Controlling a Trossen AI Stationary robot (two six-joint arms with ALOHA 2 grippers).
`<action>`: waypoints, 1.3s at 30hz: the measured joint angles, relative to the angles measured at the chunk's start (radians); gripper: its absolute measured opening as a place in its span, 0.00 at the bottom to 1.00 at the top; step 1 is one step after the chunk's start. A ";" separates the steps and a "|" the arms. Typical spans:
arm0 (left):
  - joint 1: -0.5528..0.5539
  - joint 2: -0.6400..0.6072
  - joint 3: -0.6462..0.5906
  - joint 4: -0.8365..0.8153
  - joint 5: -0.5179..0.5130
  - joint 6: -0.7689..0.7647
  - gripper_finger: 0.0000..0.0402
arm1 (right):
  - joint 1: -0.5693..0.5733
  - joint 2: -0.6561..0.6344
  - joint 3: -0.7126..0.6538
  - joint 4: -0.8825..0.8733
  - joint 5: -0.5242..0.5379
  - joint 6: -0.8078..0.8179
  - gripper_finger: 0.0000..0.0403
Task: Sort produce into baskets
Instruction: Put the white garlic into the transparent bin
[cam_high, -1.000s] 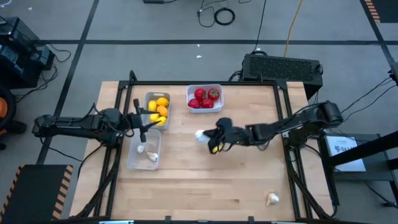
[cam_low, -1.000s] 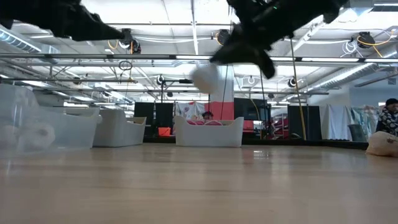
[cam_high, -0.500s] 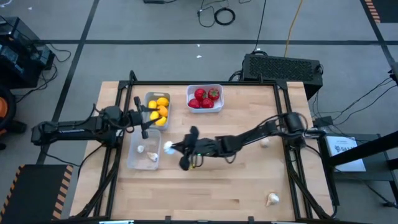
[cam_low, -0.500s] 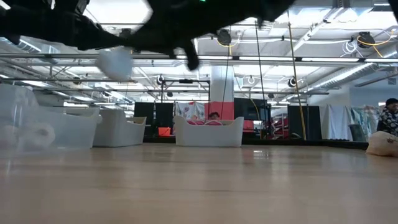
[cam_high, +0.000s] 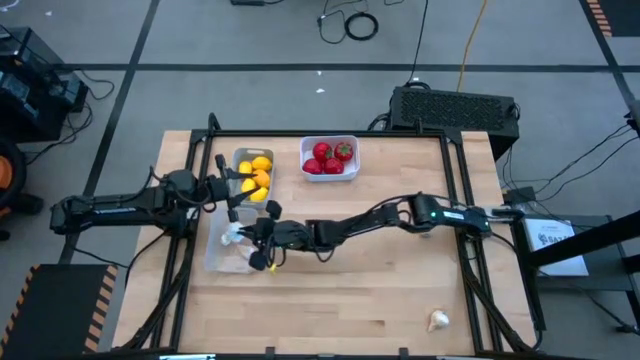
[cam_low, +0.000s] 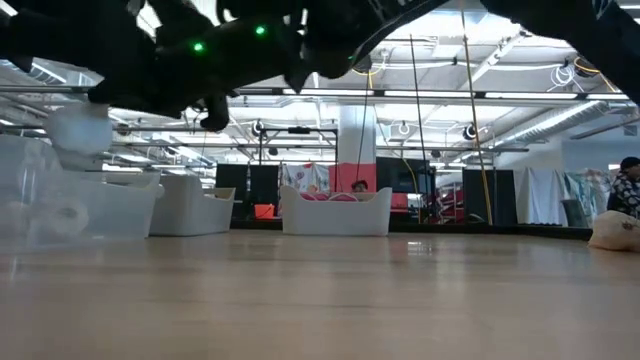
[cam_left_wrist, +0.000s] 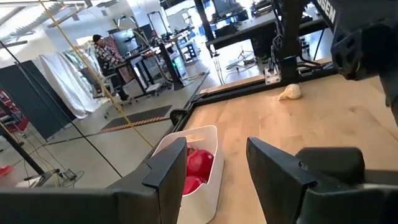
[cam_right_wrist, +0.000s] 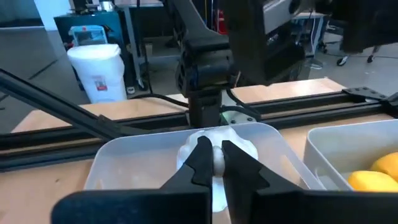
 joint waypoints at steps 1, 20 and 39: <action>0.000 0.000 0.000 0.000 0.000 0.000 0.44 | -0.003 0.012 0.018 -0.003 0.000 -0.005 0.05; -0.001 0.000 0.000 -0.001 0.001 0.006 0.44 | -0.013 -0.069 0.037 -0.294 0.004 -0.005 0.39; -0.001 0.000 0.025 0.003 0.523 -0.168 0.44 | 0.097 -0.399 0.038 -1.608 -0.001 0.809 0.40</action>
